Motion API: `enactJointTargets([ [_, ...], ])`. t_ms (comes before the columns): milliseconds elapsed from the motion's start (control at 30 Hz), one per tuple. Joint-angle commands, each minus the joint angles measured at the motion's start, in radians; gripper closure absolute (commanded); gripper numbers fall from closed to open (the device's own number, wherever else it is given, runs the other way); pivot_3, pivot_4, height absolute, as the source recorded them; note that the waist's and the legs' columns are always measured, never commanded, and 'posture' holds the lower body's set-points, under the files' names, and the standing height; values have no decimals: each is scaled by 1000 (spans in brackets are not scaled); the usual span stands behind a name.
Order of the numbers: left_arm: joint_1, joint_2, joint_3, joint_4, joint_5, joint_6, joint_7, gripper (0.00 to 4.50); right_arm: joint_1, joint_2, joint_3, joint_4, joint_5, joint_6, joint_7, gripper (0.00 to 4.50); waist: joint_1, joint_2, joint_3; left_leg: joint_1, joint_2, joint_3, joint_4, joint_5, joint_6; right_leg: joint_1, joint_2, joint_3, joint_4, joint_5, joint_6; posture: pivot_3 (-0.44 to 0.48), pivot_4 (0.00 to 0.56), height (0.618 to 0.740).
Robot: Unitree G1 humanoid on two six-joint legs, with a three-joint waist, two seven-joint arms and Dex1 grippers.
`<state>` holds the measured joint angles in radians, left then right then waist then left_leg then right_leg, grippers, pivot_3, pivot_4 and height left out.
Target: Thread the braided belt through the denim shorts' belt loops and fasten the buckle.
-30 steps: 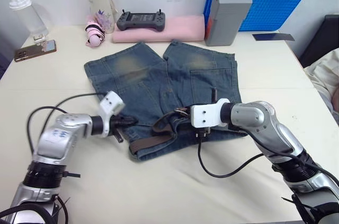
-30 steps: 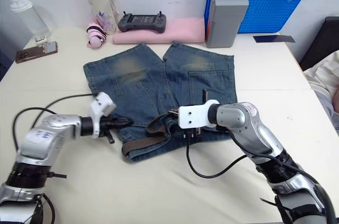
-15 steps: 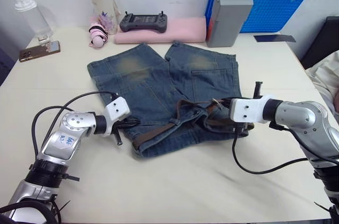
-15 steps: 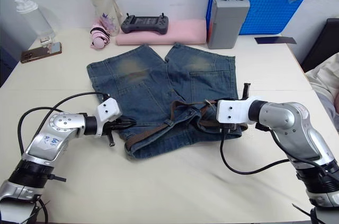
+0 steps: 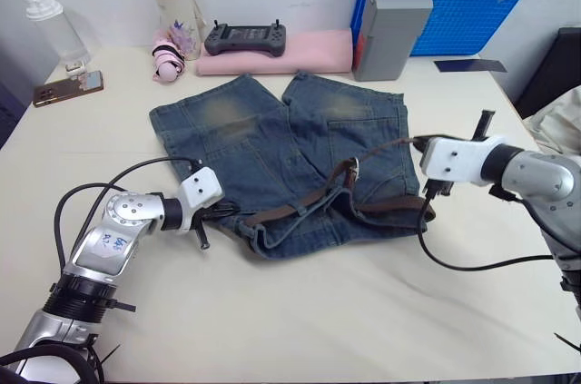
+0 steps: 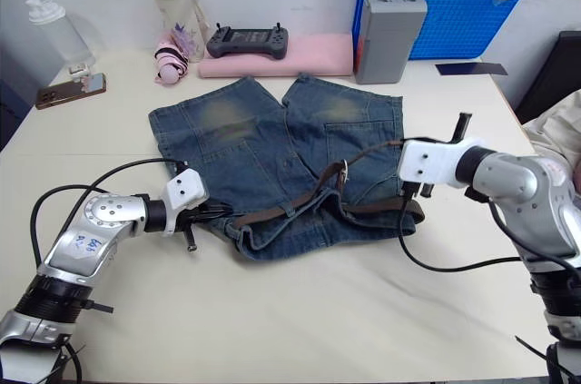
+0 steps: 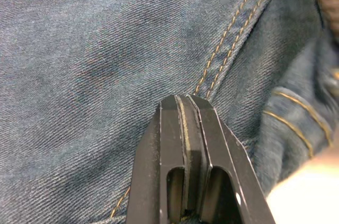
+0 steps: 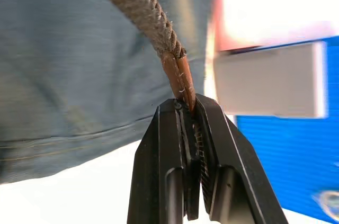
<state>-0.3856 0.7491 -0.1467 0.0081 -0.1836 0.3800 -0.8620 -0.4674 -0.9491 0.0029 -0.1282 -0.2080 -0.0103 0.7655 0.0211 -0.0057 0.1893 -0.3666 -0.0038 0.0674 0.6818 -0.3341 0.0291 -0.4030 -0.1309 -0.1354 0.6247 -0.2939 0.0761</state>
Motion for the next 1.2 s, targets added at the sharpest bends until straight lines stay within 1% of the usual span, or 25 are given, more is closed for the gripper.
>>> enactJointTargets([
  [33,30,2,-25,66,73,16,29,4479,5,24,-44,-91,93,0,22,4500,0,0,0,0,0,0,0,0,0,0,0,0,0,0,0,0,150,712],
  [167,3,-1,-1,80,70,0,37,4479,41,50,-32,-198,224,81,110,4500,0,0,0,0,0,0,0,0,0,0,0,0,0,0,0,0,150,712],
  [267,-27,-8,39,76,42,7,45,4479,36,64,-28,-249,277,133,136,4500,-2,0,0,0,0,0,0,0,0,0,0,0,0,0,0,0,150,712],
  [333,-49,-18,81,64,2,31,46,3822,22,69,-17,-258,275,149,136,4500,-2,0,0,-1,0,0,0,0,0,0,0,0,0,0,0,0,150,712],
  [367,-58,-24,100,54,-20,48,42,3585,16,69,-11,-257,264,149,133,4500,-3,0,0,-1,0,0,0,0,0,-1,0,0,0,0,0,0,150,712],
  [400,-65,-30,118,42,-41,64,35,3221,11,70,-4,-254,252,150,129,4500,-2,0,1,-3,0,0,0,0,0,-2,0,0,1,0,0,0,150,712],
  [467,-102,-68,180,-62,-173,146,11,2261,-6,81,40,-229,188,136,106,4500,-1,-1,1,-5,0,0,0,0,0,-4,0,-1,3,0,0,0,150,712],
  [533,-140,-126,217,-159,-282,215,22,1326,-23,100,83,-207,135,135,81,4500,1,-4,3,-7,0,0,1,0,1,-5,0,-1,2,0,0,0,150,712],
  [567,-151,-153,221,-193,-311,240,32,770,-28,109,98,-204,122,141,78,4500,3,-4,3,-8,0,-1,1,0,1,-5,0,-2,2,0,0,0,150,712],
  [600,-157,-177,216,-224,-329,259,45,461,-34,119,111,-201,107,140,72,4500,5,-4,3,-10,0,-2,2,0,1,-5,0,-3,2,0,0,0,150,712],
  [700,-154,-254,157,-283,-312,259,105,461,-57,153,142,-200,73,139,52,4500,3,-4,3,-10,-1,-1,2,-1,2,-5,0,-3,1,1,1,0,150,712],
  [767,-151,-296,110,-273,-254,228,152,461,-66,171,155,-206,61,142,45,4500,0,-5,3,-10,-1,-1,2,-1,2,-5,1,-3,0,1,2,0,150,712],
  [933,-176,-344,40,-192,-142,170,228,461,-70,200,162,-221,54,140,45,4500,0,-5,3,-8,0,-1,2,1,0,-5,2,-2,3,1,2,0,150,712],
  [1067,-213,-393,21,-133,-108,145,258,461,-67,210,161,-232,53,139,50,4500,3,-5,3,-8,-1,0,2,2,1,-5,2,-2,3,1,1,0,150,712],
  [1167,-221,-411,2,-113,-84,142,264,461,-62,213,159,-236,53,139,51,4500,2,-5,3,-8,-1,-1,2,2,1,-5,2,-2,2,1,1,0,150,712],
  [1200,-220,-415,-2,-113,-82,144,262,703,-61,214,158,-237,53,139,52,4500,1,-5,3,-9,-1,-1,2,1,1,-5,2,-2,2,1,2,0,150,712],
])
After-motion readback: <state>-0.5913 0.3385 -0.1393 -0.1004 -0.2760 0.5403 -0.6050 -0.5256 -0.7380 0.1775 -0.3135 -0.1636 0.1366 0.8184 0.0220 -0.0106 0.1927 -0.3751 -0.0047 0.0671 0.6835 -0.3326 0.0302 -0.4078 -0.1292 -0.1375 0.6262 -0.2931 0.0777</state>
